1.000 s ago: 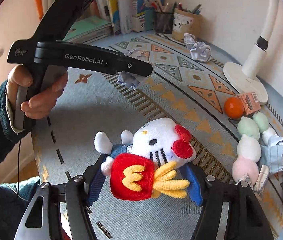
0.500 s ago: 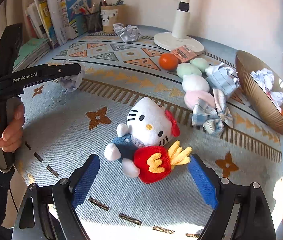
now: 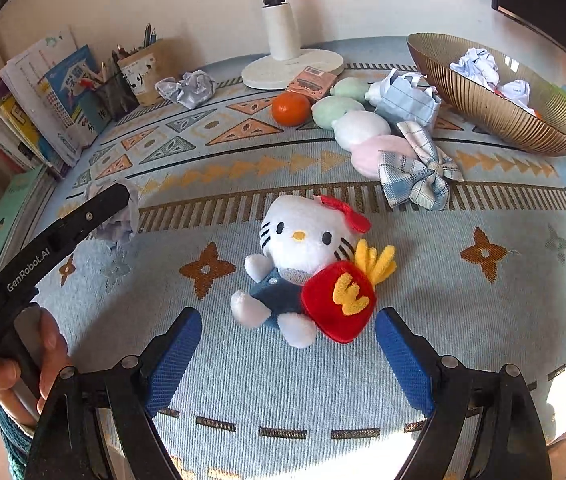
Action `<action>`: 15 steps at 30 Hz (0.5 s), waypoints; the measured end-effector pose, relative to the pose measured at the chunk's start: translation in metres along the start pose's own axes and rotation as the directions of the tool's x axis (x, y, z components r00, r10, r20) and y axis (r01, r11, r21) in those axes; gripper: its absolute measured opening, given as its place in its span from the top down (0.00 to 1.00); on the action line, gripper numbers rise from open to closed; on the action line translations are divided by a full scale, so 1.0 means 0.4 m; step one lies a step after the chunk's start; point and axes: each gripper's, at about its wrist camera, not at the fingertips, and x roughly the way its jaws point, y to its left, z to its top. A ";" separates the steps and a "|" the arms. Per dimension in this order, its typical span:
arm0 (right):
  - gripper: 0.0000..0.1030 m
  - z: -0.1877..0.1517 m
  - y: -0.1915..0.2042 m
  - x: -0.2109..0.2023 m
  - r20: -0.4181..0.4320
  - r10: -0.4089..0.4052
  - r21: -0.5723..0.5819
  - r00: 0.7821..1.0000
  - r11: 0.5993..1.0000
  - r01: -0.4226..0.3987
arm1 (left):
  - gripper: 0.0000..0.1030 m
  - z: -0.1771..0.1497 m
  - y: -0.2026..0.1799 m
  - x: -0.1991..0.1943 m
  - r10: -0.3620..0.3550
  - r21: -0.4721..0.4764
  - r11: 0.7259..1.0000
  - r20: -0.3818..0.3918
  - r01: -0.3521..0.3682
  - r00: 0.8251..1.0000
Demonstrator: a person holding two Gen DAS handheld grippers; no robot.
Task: Organize objects
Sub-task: 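Carry the Hello Kitty plush and paper ball over the bowl and release both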
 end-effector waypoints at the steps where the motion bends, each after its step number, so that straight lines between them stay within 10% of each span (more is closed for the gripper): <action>1: 0.22 0.004 0.008 0.009 0.022 -0.038 -0.011 0.999 0.999 0.039 | 0.44 -0.001 -0.002 -0.001 0.002 0.002 1.000 0.002 -0.002 1.000; 4: 0.49 0.014 0.005 0.045 0.033 -0.104 -0.042 0.994 0.994 0.105 | 0.44 -0.003 -0.006 -0.002 0.010 0.010 1.000 0.005 -0.010 1.000; 15: 0.55 0.041 -0.140 -0.106 0.176 -0.008 -0.043 0.984 0.999 0.016 | 0.44 0.008 -0.058 -0.016 0.042 0.037 0.998 0.003 -0.042 0.999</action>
